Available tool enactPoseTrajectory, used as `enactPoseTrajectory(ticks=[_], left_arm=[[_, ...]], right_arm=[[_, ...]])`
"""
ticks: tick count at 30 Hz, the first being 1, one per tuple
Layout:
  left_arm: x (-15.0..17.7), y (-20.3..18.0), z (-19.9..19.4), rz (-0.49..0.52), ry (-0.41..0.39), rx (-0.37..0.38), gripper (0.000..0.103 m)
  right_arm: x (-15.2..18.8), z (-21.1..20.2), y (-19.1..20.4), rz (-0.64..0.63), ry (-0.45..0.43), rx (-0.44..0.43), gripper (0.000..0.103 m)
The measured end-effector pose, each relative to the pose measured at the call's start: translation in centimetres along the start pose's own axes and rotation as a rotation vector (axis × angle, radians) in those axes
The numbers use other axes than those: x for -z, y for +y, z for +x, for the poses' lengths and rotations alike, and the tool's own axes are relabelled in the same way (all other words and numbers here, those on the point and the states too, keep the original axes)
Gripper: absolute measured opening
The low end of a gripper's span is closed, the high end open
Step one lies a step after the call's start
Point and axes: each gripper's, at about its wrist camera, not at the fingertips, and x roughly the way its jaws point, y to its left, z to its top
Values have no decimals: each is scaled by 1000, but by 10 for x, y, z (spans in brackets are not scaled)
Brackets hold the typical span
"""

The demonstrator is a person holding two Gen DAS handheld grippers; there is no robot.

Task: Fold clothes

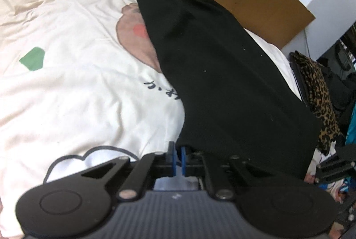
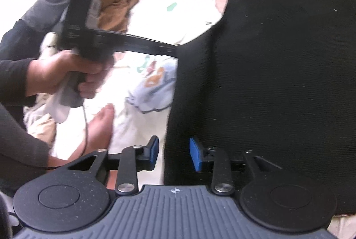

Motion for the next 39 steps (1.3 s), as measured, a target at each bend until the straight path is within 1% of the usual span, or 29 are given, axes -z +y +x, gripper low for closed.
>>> enactPoseTrajectory(ticks=[1,3,5,6,8,10,12,16,19,22,25,27,30,33,36,39], left_arm=[[0,1,0,0,0,1,4],[-1,2,1,2,-1,3,4],[-1,-1,2,10,0,3,4],[1,-2,3,11,1,3,4],[10,21,-12,13,5,4,4],[4,25,-10,21,7,3,4],[11,18,-13,30,8,2,4],[9,16,-11,56,15,-5,4],[9,17,-13,69,24,-16,4],[9,23,-21,55,32,-60,4],[7,25,-34,33,24,-63,4],[4,17,-40,48,17,-42,5],[2,0,-40,69,24,32,7],[5,-20,-29,95,67,137,7],[12,-34,-16,111,111,222,7],[19,-40,-2,116,150,269,7]], right_arm=[[0,-1,0,-1,-1,-12,36],[-1,-4,-3,4,-16,3,36],[0,-7,-13,20,-30,55,36],[0,-9,-19,30,-31,95,36],[2,-9,-34,57,-30,174,35],[5,-10,-49,90,-24,249,35],[8,-13,-57,98,-23,295,34],[14,-17,-68,91,-19,367,33],[20,-22,-74,113,-24,396,31],[24,-31,-79,126,-26,427,30],[27,-37,-85,146,-29,442,27],[28,-42,-89,160,-30,451,27],[30,-47,-92,173,-35,464,27],[32,-50,-94,181,-42,474,27],[34,-54,-97,184,-42,490,27],[33,-57,-101,182,-33,518,26]])
